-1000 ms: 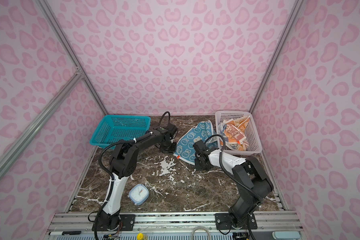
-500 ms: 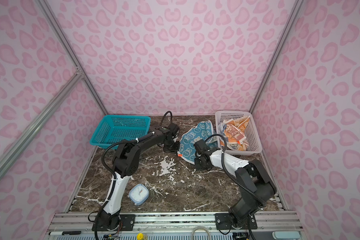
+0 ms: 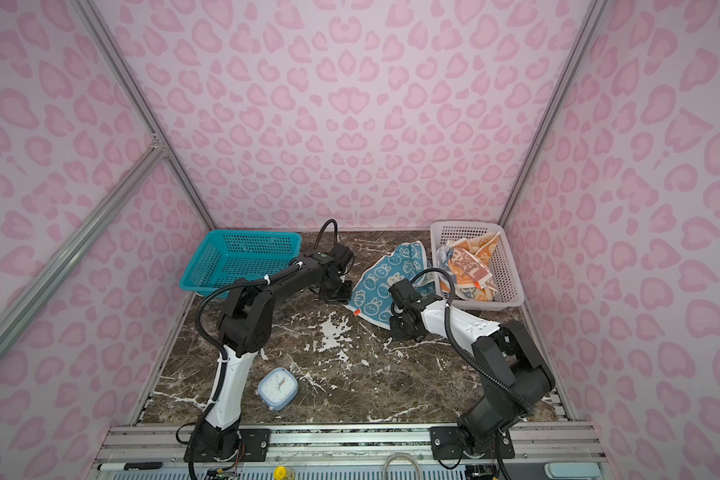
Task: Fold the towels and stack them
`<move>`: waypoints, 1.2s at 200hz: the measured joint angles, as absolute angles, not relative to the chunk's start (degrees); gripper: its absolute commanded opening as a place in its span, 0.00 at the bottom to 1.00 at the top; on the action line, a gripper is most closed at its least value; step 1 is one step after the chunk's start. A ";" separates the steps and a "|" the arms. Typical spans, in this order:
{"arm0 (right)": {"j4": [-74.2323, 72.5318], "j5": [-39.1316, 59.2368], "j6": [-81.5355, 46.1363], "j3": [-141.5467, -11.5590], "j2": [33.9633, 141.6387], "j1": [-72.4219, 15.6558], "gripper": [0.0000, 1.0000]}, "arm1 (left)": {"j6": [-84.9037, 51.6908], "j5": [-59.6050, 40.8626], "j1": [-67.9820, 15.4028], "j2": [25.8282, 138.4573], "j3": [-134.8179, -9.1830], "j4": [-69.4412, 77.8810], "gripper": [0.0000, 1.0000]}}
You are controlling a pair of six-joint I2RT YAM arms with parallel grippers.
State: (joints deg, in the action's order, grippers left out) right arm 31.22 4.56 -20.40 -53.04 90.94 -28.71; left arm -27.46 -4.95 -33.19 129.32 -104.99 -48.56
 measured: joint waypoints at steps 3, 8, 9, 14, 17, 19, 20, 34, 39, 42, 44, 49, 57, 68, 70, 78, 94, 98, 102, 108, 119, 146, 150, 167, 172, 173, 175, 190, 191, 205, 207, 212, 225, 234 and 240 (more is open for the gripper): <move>31.22 4.56 -20.40 -53.04 90.89 -28.69 0.00 | -27.46 -4.95 -33.19 129.19 -104.99 -48.51 0.34; 31.22 4.56 -20.40 -53.04 90.85 -28.60 0.00 | -27.44 -4.95 -33.17 129.03 -105.01 -48.49 0.35; 31.22 4.56 -20.40 -53.04 90.85 -28.60 0.00 | -27.44 -4.95 -33.17 129.01 -105.01 -48.47 0.35; 31.20 4.56 -20.40 -53.04 90.85 -28.51 0.00 | -27.44 -4.97 -33.17 128.88 -105.10 -48.40 0.35; 31.18 4.56 -20.40 -53.04 90.85 -28.49 0.00 | -27.42 -4.99 -33.17 128.88 -105.25 -48.42 0.35; 31.18 4.56 -20.40 -53.04 90.85 -28.49 0.00 | -27.42 -4.99 -33.17 128.88 -105.36 -48.38 0.35; 31.20 4.56 -20.40 -53.04 90.85 -28.49 0.00 | -27.42 -4.99 -33.17 128.88 -105.38 -48.36 0.35; 31.24 4.56 -20.40 -53.01 90.85 -28.47 0.00 | -27.40 -5.21 -33.10 128.90 -105.91 -48.21 0.35; 31.22 4.56 -20.38 -53.01 90.83 -28.45 0.00 | -27.38 -5.43 -33.10 128.90 -106.13 -48.23 0.35; 31.22 4.56 -20.38 -53.01 90.78 -28.38 0.00 | -27.38 -5.52 -33.10 128.90 -106.28 -48.25 0.35; 31.22 4.56 -20.38 -53.01 90.76 -28.36 0.00 | -27.35 -5.61 -33.08 128.90 -106.39 -48.25 0.35; 31.22 4.56 -20.38 -52.97 90.67 -28.34 0.00 | -27.31 -5.65 -33.06 128.95 -106.63 -48.23 0.35; 31.24 4.56 -20.38 -52.90 90.50 -28.27 0.00 | -26.98 -6.04 -33.06 129.16 -106.98 -48.25 0.35; 31.24 4.56 -20.40 -52.86 90.35 -28.21 0.00 | -26.98 -6.04 -33.06 129.49 -107.02 -48.25 0.35; 31.22 4.56 -20.38 -52.86 90.32 -28.21 0.00 | -26.98 -6.04 -33.06 129.56 -107.02 -48.29 0.35; 31.29 4.56 -20.38 -52.77 90.21 -28.12 0.00 | -26.96 -6.04 -33.06 129.91 -107.02 -48.60 0.35; 31.27 4.56 -20.40 -52.69 90.19 -28.10 0.00 | -26.65 -5.96 -33.06 130.47 -106.98 -49.25 0.35; 31.24 4.56 -20.40 -52.64 90.19 -28.05 0.00 | -26.48 -5.96 -33.06 130.63 -106.98 -49.39 0.35; 31.24 4.56 -20.40 -52.60 90.19 -28.05 0.00 | -26.37 -5.85 -33.06 130.78 -106.98 -49.47 0.35; 31.31 4.56 -20.40 -52.60 90.19 -28.05 0.00 | -26.35 -5.63 -33.06 131.07 -106.98 -49.60 0.35; 31.29 4.56 -20.40 -52.60 90.19 -28.05 0.00 | -26.30 -5.56 -33.08 131.46 -106.98 -49.65 0.35; 31.29 4.56 -20.40 -52.60 90.19 -28.05 0.00 | -25.93 -5.56 -33.17 131.87 -107.02 -49.58 0.35; 31.29 4.56 -20.40 -52.60 90.19 -28.01 0.00 | -25.91 -5.56 -33.19 131.94 -107.04 -49.58 0.35; 31.24 4.58 -20.40 -52.56 90.19 -27.97 0.00 | -25.89 -5.06 -33.45 132.25 -107.26 -49.69 0.34; 31.16 4.58 -20.40 -52.49 90.15 -27.94 0.00 | -25.71 -4.82 -33.54 132.35 -107.37 -49.82 0.33; 31.16 4.58 -20.40 -52.47 90.15 -27.92 0.00 | -25.69 -4.78 -33.56 132.38 -107.39 -49.82 0.33; 31.18 4.58 -20.38 -52.42 90.15 -27.90 0.00 | -25.67 -4.73 -33.58 132.44 -107.44 -49.89 0.32; 31.20 4.58 -20.40 -52.27 90.11 -27.75 0.00 | -25.50 -4.32 -33.85 132.77 -107.72 -50.17 0.27; 31.20 4.60 -20.40 -52.27 90.11 -27.75 0.00 | -25.50 -4.32 -33.87 132.79 -107.72 -50.17 0.27; 31.16 4.58 -20.40 -52.16 90.11 -27.73 0.00 | -25.45 -4.10 -34.28 133.03 -107.90 -50.09 0.20; 31.16 4.58 -20.40 -52.16 90.11 -27.73 0.00 | -25.45 -4.05 -34.35 133.08 -107.92 -50.09 0.19; 31.16 4.58 -20.40 -52.12 90.11 -27.73 0.00 | -25.43 -4.05 -34.52 133.27 -108.07 -50.15 0.17; 31.09 4.60 -20.43 -51.92 90.11 -27.73 0.00 | -25.04 -4.29 -34.83 133.75 -108.60 -50.33 0.16; 31.11 4.62 -20.43 -51.83 90.11 -27.68 0.00 | -24.95 -4.43 -34.92 134.08 -108.90 -50.50 0.14; 31.14 4.69 -20.45 -51.81 90.11 -27.68 0.00 | -24.93 -4.60 -34.94 134.06 -108.95 -50.46 0.14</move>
